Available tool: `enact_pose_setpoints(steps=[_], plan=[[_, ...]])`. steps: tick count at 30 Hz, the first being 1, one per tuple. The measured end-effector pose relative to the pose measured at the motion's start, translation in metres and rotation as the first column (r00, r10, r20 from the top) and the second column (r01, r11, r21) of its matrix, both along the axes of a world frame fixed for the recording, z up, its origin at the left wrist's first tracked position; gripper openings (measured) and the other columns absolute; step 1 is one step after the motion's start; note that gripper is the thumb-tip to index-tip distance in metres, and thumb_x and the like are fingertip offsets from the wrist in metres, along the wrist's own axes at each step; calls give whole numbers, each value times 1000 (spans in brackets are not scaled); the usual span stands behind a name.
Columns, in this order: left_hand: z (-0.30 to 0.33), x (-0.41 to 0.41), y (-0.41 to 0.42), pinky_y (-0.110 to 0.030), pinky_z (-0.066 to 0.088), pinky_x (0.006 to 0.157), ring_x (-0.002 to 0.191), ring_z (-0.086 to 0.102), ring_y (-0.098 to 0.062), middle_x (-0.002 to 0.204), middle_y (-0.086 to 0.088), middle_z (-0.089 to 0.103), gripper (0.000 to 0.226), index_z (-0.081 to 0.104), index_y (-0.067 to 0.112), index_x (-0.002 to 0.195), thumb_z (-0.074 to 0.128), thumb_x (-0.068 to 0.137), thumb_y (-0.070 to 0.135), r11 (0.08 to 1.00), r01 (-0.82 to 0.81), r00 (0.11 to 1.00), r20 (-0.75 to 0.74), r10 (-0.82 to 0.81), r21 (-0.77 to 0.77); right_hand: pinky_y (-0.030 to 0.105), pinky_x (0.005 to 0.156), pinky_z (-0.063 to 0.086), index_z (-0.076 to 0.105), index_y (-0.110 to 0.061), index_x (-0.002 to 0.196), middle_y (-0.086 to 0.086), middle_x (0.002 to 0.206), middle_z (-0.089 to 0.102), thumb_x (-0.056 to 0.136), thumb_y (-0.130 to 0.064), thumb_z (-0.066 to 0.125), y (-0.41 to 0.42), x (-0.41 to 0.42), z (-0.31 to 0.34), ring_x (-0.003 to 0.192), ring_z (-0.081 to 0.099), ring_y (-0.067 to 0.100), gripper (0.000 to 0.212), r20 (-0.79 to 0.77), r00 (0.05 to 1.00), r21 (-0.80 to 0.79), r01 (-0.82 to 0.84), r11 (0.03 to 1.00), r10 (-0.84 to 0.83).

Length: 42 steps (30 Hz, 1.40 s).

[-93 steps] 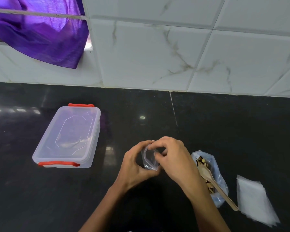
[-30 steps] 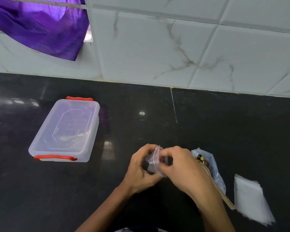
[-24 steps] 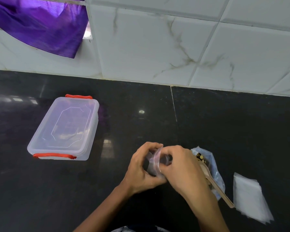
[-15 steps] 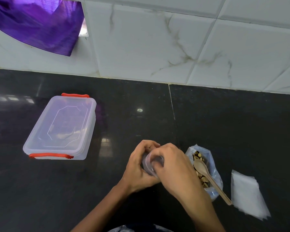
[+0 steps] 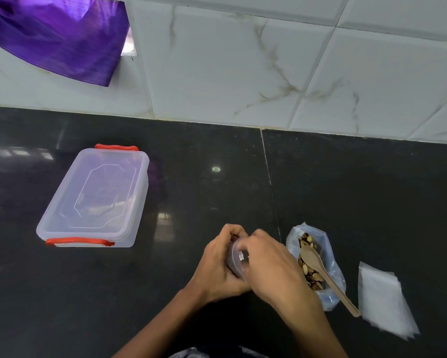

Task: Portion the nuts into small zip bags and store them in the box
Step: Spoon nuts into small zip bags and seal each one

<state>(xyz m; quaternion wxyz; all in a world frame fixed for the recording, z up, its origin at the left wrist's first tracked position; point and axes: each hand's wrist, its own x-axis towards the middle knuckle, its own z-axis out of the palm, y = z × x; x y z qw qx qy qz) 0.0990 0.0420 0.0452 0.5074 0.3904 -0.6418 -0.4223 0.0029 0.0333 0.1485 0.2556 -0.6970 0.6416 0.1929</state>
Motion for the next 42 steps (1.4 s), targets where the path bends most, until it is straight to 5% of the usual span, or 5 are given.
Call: enact_pose_setpoints(steps=[6,20,27,33,42], plan=[[3,0,0,-13,46,72,81,62,-2,96,19,60,62,43,37,107,82,61,23,1000,8,1000,-15,-8,8,34,83,47,61,-14,108,5,111,59,93,-16,50,17,-7,2,101,56,22,20,273,962,-319,71,945,20],[0,-6,5,-18,46,71,80,62,-8,96,14,60,63,45,28,107,83,62,7,993,99,994,28,-101,70,35,98,39,50,-17,126,0,146,6,89,-10,56,14,-11,6,127,30,21,38,37,989,21,-143,989,142],[4,-7,8,-20,47,71,79,62,-8,96,14,60,57,45,24,109,79,63,21,996,79,996,36,-81,39,29,76,45,48,-18,104,-5,112,19,86,-7,56,12,-13,1,81,44,12,23,146,989,-83,31,996,-19],[5,-7,7,-24,52,79,91,64,-13,102,9,60,52,47,17,110,76,68,10,998,17,999,-29,-15,54,20,73,48,72,-27,90,-8,102,60,86,-16,65,2,-29,15,91,63,12,13,368,922,-186,199,962,-119],[2,-11,11,-47,55,73,87,65,-28,97,-9,59,52,46,16,107,77,68,0,997,22,992,-129,-12,79,10,63,46,67,-33,83,-20,94,59,78,-28,75,20,-34,20,76,61,-3,11,608,776,-176,338,925,-168]])
